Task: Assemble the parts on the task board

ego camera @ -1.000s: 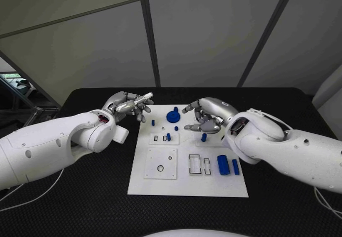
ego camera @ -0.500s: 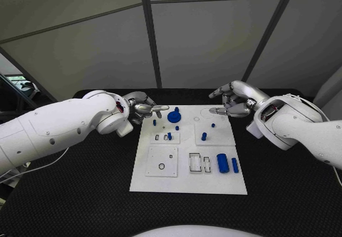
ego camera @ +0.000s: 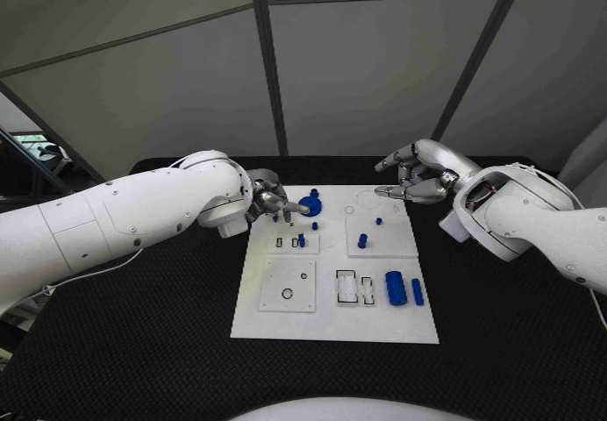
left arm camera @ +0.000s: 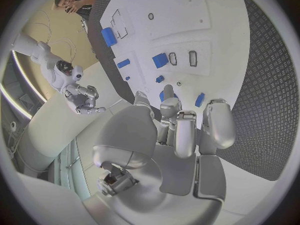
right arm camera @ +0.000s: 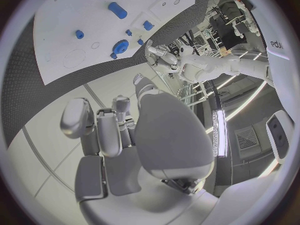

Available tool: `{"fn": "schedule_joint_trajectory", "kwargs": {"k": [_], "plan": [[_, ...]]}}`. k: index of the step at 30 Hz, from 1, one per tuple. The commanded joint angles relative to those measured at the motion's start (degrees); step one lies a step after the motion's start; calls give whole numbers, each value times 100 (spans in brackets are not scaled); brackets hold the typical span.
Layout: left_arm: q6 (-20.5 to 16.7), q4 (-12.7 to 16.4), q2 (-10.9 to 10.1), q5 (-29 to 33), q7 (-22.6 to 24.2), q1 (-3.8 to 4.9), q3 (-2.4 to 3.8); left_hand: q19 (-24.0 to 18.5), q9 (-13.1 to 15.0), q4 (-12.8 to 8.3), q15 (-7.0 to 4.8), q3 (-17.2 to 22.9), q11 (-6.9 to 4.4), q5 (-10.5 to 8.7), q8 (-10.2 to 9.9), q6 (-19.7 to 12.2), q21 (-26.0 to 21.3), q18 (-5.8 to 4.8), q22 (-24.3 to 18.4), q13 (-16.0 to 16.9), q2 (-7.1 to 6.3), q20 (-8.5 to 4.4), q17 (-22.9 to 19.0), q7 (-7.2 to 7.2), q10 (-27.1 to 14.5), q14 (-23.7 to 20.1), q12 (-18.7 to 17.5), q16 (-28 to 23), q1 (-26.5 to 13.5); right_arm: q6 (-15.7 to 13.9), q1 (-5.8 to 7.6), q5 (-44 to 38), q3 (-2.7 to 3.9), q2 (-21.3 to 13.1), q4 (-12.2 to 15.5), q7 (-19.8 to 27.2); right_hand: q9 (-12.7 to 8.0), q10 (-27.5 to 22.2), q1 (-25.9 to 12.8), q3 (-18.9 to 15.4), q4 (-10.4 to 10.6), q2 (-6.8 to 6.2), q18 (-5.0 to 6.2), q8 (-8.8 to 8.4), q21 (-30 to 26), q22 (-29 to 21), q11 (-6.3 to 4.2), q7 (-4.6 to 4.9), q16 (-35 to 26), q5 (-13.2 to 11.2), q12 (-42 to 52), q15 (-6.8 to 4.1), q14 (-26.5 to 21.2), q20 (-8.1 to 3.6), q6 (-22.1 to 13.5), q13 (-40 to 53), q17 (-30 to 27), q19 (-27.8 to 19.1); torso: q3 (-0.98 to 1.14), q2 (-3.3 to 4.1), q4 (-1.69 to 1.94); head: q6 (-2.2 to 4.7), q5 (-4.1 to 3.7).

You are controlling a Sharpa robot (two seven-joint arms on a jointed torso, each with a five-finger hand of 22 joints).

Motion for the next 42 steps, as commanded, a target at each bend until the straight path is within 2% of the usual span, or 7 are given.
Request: {"fn": "schedule_joint_trajectory", "kwargs": {"k": [1, 11, 21, 42], "plan": [[452, -25, 78, -259, -224, 22, -16, 49, 17, -10, -49, -40, -4, 22, 18, -39, 37, 24, 16, 10, 20, 12, 1155, -12, 53, 467, 23, 27, -40, 56, 12, 57, 6, 23, -15, 6, 2, -17, 17, 7, 4, 27, 45, 23, -23, -13, -8, -6, -25, 61, -19, -11, 163, -23, 31, -9, -4, -36, -3, 10, -4, -13, -10], [766, -116, 264, -271, -231, 34, -60, 49, 50, -30, -50, -32, -3, 42, 37, -73, 46, 23, 33, -38, 44, 10, 1153, -9, 9, 465, -18, 25, -8, 95, 12, 57, 6, 79, -69, -25, 1, -18, 17, 5, 5, 27, 46, 33, -30, -20, -9, -7, -32, 93, -20, -13, 163, -25, 28, -17, -11, -36, -6, 16, 0, -62, -21], [1025, -143, 344, -272, -280, 35, -96, 46, 93, -55, -47, -13, 0, 74, 65, -111, 55, 21, 49, -84, 75, 10, 1163, -6, -40, 467, -60, 32, 46, 133, 12, 57, 6, 126, -112, -48, -1, -25, 12, 3, 10, 32, 48, 48, -43, -37, -11, -9, -40, 140, -26, -15, 162, -28, 25, -34, -19, -42, -9, 13, -3, -105, -16], [1234, -225, 476, -272, -326, 34, -147, 60, 166, -101, -45, 39, 2, 99, 113, -157, 86, 13, 109, -103, 129, 12, 1180, -5, -75, 471, -83, 45, 153, 196, 10, 57, 6, 181, -158, -76, -1, -29, 8, 4, 11, 42, 52, 72, -60, -58, -14, -13, -50, 196, -27, -18, 161, -32, 28, -46, -31, -48, -10, 20, 0, -154, -34]]}}
